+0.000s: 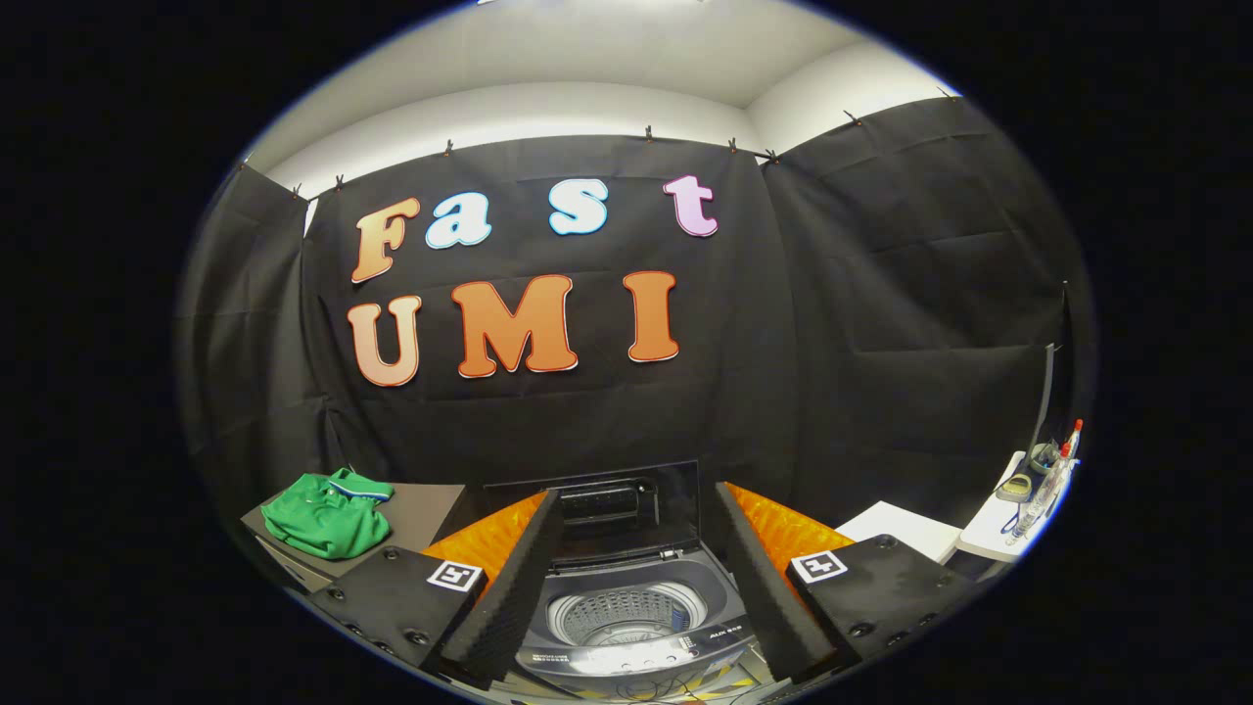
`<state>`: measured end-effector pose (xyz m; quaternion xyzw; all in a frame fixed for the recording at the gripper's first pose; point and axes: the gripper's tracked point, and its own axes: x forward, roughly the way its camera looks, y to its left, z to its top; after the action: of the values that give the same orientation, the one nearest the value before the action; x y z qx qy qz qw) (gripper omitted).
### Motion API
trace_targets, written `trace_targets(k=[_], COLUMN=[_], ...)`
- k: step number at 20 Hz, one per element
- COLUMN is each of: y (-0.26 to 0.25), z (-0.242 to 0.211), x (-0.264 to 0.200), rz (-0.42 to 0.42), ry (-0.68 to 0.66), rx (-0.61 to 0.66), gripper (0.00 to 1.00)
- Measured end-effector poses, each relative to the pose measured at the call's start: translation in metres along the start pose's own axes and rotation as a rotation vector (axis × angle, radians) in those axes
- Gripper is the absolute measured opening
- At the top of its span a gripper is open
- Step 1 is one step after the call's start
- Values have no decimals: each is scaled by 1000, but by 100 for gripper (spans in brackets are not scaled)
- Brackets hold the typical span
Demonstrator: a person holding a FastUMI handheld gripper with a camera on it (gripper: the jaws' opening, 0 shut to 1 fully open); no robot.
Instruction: Put the clothes into the washing machine and then close the washing machine lid.
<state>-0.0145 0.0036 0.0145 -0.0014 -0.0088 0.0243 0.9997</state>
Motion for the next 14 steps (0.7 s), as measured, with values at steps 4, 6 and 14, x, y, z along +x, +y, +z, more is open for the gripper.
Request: trace_targets(k=[4,6,14], y=[8,19,80], z=[-3,-2,-1], x=[-1,2,16], rz=[12,32,132], ry=[7,10,24], rx=[5,-3,-52], gripper=[99,99,99])
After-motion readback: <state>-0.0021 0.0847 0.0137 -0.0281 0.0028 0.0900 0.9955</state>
